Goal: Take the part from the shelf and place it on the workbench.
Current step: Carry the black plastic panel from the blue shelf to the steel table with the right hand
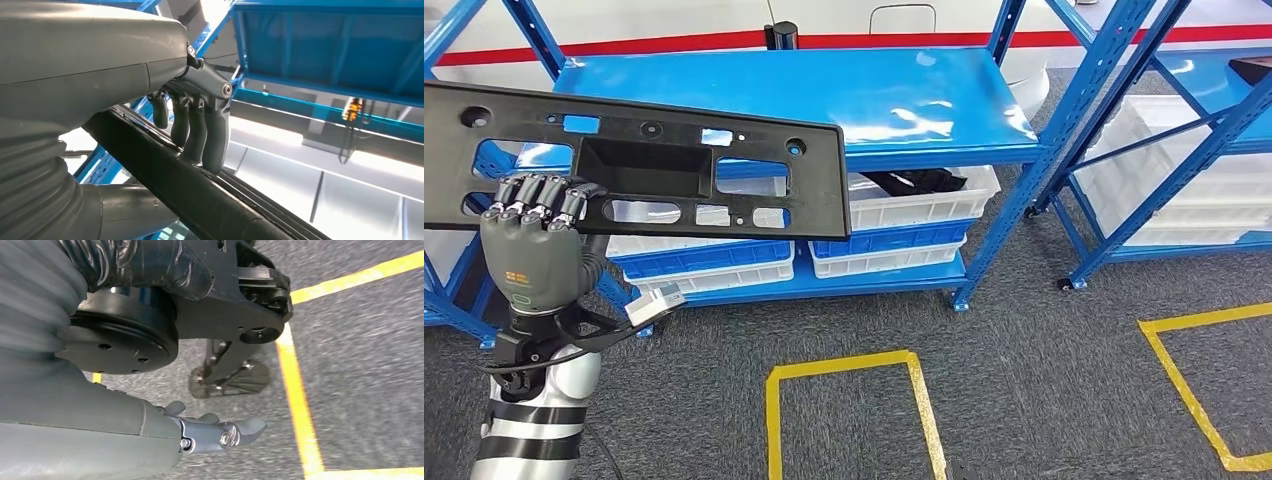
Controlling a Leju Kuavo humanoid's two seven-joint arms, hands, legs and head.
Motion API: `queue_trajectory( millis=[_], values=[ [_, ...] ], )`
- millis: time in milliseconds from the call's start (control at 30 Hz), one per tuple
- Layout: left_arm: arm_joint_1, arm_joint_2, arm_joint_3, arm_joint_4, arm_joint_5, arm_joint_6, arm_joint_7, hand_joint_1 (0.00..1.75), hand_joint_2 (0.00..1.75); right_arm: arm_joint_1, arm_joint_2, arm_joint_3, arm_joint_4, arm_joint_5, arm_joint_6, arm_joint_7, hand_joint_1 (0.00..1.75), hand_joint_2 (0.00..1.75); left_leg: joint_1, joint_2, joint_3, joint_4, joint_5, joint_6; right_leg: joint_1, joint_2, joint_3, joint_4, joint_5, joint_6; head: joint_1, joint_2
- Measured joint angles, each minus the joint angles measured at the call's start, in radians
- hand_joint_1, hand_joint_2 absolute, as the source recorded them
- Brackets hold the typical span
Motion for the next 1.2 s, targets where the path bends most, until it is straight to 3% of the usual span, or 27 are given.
queue_trajectory(
  millis=[67, 133, 200, 267, 300, 367, 400, 433, 467, 500, 533, 567, 633, 667, 700, 800, 867, 933, 967, 1033, 1067, 1133, 1200],
  values=[
    [0.0, -0.003, 0.0, 0.0, -0.005, 0.0, 0.0, 1.75, 1.75, 0.0, -0.002, 0.0, 0.0, -0.005, 0.0, 0.0, 0.0, 1.75, -0.002, 0.0, -0.029, 0.0, 0.025, -0.003, 0.006, 0.001, 0.084, -0.078, 0.035, 0.008, 0.0, 0.0],
    [-0.001, -0.009, 0.0, 0.0, -0.009, 0.0, 0.0, 1.75, 1.75, -0.003, -0.008, -0.002, -0.001, -0.01, 0.001, 0.0, 0.0, 1.75, -0.005, 0.0, -0.048, 0.0, 0.049, -0.009, 0.017, 0.0, 0.202, -0.231, 0.03, -0.006, -0.001, 0.0],
    [-0.002, -0.016, 0.0, 0.001, -0.011, 0.0, -0.003, 1.75, 1.75, -0.004, -0.011, -0.005, -0.002, -0.014, 0.003, -0.001, 0.0, 1.75, -0.005, 0.002, -0.053, -0.007, 0.073, -0.02, 0.024, 0.001, 0.252, -0.316, 0.015, -0.018, -0.002, 0.0],
    [-0.004, -0.022, 0.0, 0.002, -0.01, 0.0, -0.007, 1.75, 1.75, -0.001, -0.01, -0.01, -0.002, -0.015, 0.004, -0.002, 0.0, 1.75, -0.001, 0.002, -0.052, -0.015, 0.091, -0.032, 0.019, 0.002, 0.238, -0.324, 0.032, -0.024, -0.001, 0.0],
    [-0.005, -0.024, 0.0, 0.004, -0.008, 0.0, -0.009, 1.75, 1.75, 0.0, -0.01, -0.013, -0.002, -0.016, 0.004, -0.002, 0.0, 1.75, 0.001, 0.002, -0.056, -0.008, 0.076, -0.038, 0.015, 0.001, 0.232, -0.326, 0.042, -0.031, 0.0, 0.0],
    [-0.005, -0.025, 0.001, 0.007, -0.004, 0.0, -0.013, 1.75, 1.75, 0.002, -0.01, -0.017, -0.002, -0.017, 0.004, -0.004, 0.0, 1.75, 0.004, 0.001, -0.072, 0.058, -0.015, -0.048, 0.006, -0.003, 0.214, -0.329, 0.065, -0.043, -0.002, 0.0],
    [-0.005, -0.025, 0.001, 0.008, -0.002, 0.0, -0.015, 1.75, 1.75, 0.002, -0.01, -0.018, -0.002, -0.018, 0.004, -0.005, 0.0, 1.75, 0.004, 0.001, -0.084, 0.121, -0.075, -0.053, 0.007, -0.005, 0.203, -0.329, 0.078, -0.047, -0.003, 0.0],
    [-0.004, -0.025, 0.003, 0.009, -0.001, 0.0, -0.016, 1.75, 1.75, 0.002, -0.01, -0.02, -0.002, -0.019, 0.003, -0.008, 0.0, 1.75, 0.005, 0.001, -0.093, 0.188, -0.116, -0.058, 0.006, -0.005, 0.19, -0.327, 0.091, -0.048, -0.004, 0.0],
    [-0.003, -0.026, 0.005, 0.01, -0.001, 0.0, -0.016, 1.75, 1.75, 0.002, -0.009, -0.021, -0.002, -0.02, 0.002, -0.009, 0.0, 1.75, 0.007, 0.001, -0.096, 0.244, -0.131, -0.063, 0.006, -0.006, 0.175, -0.326, 0.103, -0.046, -0.004, 0.0],
    [-0.002, -0.026, 0.007, 0.01, 0.0, 0.0, -0.016, 1.75, 1.75, 0.003, -0.009, -0.023, -0.002, -0.02, 0.002, -0.011, 0.0, 1.75, 0.01, 0.001, -0.088, 0.279, -0.124, -0.067, 0.005, -0.007, 0.159, -0.323, 0.115, -0.044, -0.004, 0.0],
    [0.0, -0.026, 0.009, 0.01, 0.0, 0.0, -0.016, 1.75, 1.75, 0.005, -0.009, -0.024, -0.002, -0.021, 0.002, -0.012, 0.0, 1.75, 0.013, 0.001, -0.065, 0.277, -0.099, -0.071, 0.003, -0.007, 0.143, -0.319, 0.124, -0.039, -0.004, 0.0],
    [0.0, -0.026, 0.011, 0.01, 0.0, 0.0, -0.016, 1.75, 1.75, 0.006, -0.008, -0.025, -0.002, -0.022, 0.002, -0.013, 0.0, 1.75, 0.018, 0.001, -0.021, 0.238, -0.074, -0.075, 0.0, -0.007, 0.127, -0.311, 0.131, -0.034, -0.004, 0.0],
    [0.001, -0.026, 0.013, 0.009, 0.0, 0.0, -0.016, 1.75, 1.75, 0.006, -0.009, -0.027, -0.002, -0.023, 0.001, -0.014, 0.0, 1.75, 0.021, -0.001, 0.076, 0.113, -0.08, -0.084, -0.001, -0.008, 0.099, -0.293, 0.141, -0.023, -0.006, 0.0],
    [0.002, -0.026, 0.014, 0.008, 0.0, 0.0, -0.016, 1.75, 1.75, 0.006, -0.01, -0.027, -0.002, -0.023, 0.001, -0.015, 0.0, 1.75, 0.02, -0.003, 0.107, 0.062, -0.096, -0.083, 0.001, -0.008, 0.089, -0.284, 0.147, -0.016, -0.006, 0.0],
    [0.004, -0.026, 0.016, 0.008, 0.002, 0.0, -0.015, 1.75, 1.75, 0.006, -0.01, -0.029, -0.002, -0.023, 0.001, -0.015, 0.0, 1.75, 0.016, -0.005, 0.118, 0.036, -0.111, -0.078, 0.002, -0.008, 0.082, -0.282, 0.154, -0.008, -0.007, 0.0],
    [0.017, -0.025, 0.029, 0.005, 0.013, 0.0, -0.016, 1.75, 1.75, 0.01, -0.007, -0.032, -0.002, -0.018, -0.001, -0.015, 0.0, 1.75, 0.008, -0.002, 0.098, 0.023, -0.093, -0.041, 0.0, -0.007, 0.065, -0.279, 0.164, 0.011, -0.008, 0.0],
    [0.03, -0.024, 0.042, -0.001, 0.018, 0.0, -0.023, 1.75, 1.75, 0.014, -0.004, -0.033, -0.001, -0.013, -0.004, -0.013, 0.0, 1.75, 0.008, 0.001, 0.072, 0.018, -0.069, -0.014, -0.002, -0.004, 0.035, -0.223, 0.106, 0.005, -0.006, 0.0],
    [0.05, -0.023, 0.058, -0.011, 0.019, 0.0, -0.034, 1.75, 1.75, 0.014, 0.0, -0.033, -0.001, -0.01, -0.008, -0.011, 0.0, 1.75, 0.005, 0.001, 0.041, 0.019, -0.044, -0.002, -0.002, -0.001, -0.001, -0.102, 0.02, -0.005, -0.003, 0.0],
    [0.063, -0.023, 0.067, -0.016, 0.016, 0.0, -0.042, 1.75, 1.75, 0.014, 0.002, -0.033, -0.001, -0.01, -0.01, -0.011, 0.0, 1.75, 0.003, 0.001, 0.024, 0.019, -0.031, -0.001, -0.002, -0.001, -0.009, -0.043, -0.005, -0.004, -0.003, 0.0],
    [0.09, -0.024, 0.082, -0.025, 0.005, 0.0, -0.058, 1.75, 1.75, 0.014, 0.005, -0.033, -0.001, -0.008, -0.013, -0.011, 0.0, 1.75, 0.0, 0.002, -0.009, 0.019, -0.005, -0.002, -0.001, 0.0, 0.016, -0.002, -0.002, 0.01, -0.003, 0.0],
    [0.101, -0.027, 0.09, -0.03, -0.004, 0.0, -0.069, 1.75, 1.75, 0.014, 0.006, -0.033, -0.001, -0.007, -0.014, -0.013, 0.0, 1.75, -0.001, 0.001, -0.025, 0.019, 0.008, -0.004, 0.001, 0.0, 0.055, -0.037, 0.017, 0.015, -0.003, 0.0],
    [0.12, -0.038, 0.11, -0.042, -0.02, 0.0, -0.098, 1.75, 1.75, 0.011, 0.007, -0.033, -0.001, -0.005, -0.011, -0.019, 0.0, 1.75, -0.002, 0.0, -0.05, 0.02, 0.033, -0.009, 0.01, 0.0, 0.17, -0.182, 0.029, 0.008, -0.003, 0.0],
    [0.139, -0.056, 0.133, -0.057, -0.025, 0.001, -0.127, 1.75, 1.75, 0.008, 0.008, -0.034, -0.002, -0.004, -0.005, -0.03, 0.0, 1.75, -0.001, 0.001, -0.059, 0.013, 0.058, -0.02, 0.019, 0.002, 0.241, -0.292, 0.015, -0.005, -0.004, 0.0]
  ],
)
